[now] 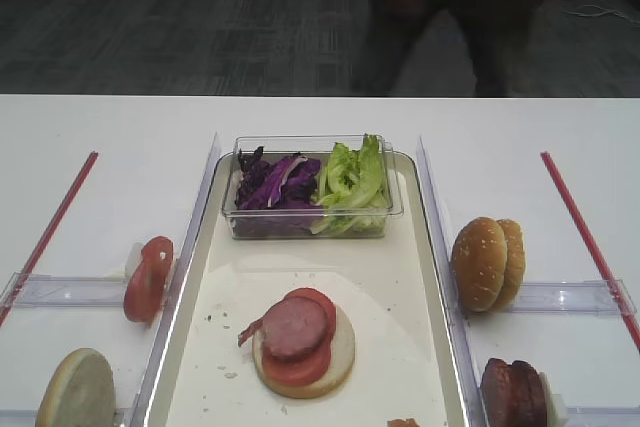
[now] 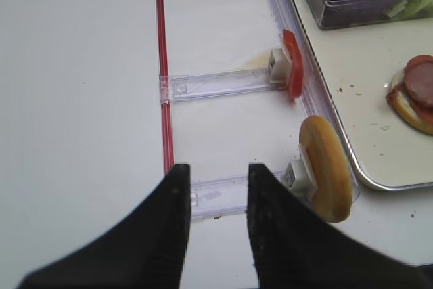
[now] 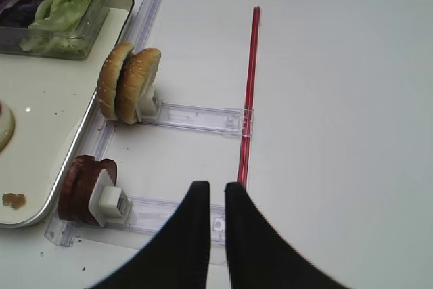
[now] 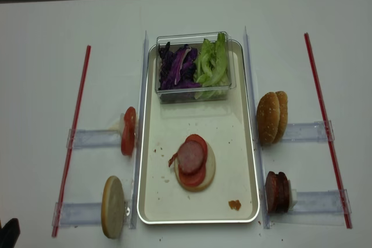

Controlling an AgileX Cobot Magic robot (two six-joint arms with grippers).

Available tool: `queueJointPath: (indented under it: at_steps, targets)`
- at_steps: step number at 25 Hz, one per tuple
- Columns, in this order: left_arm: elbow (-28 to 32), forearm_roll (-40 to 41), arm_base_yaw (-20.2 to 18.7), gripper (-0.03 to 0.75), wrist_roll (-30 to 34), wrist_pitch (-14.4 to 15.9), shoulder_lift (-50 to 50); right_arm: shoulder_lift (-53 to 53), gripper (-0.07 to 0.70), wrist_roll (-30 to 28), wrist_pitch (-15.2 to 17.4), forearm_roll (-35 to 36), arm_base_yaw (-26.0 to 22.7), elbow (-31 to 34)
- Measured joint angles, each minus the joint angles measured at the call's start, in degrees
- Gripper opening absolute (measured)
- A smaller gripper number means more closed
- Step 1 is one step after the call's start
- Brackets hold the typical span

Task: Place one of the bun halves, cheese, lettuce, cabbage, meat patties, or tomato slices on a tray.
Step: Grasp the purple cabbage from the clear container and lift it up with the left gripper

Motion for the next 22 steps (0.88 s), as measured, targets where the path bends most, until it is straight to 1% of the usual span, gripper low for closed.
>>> queueJointPath:
  at_steps: [22]
  targets:
    - [0.0,0.0,0.0,0.197,0.0,0.0,0.0,0.0,0.091,0.0,0.0,0.0,-0.2,0.0]
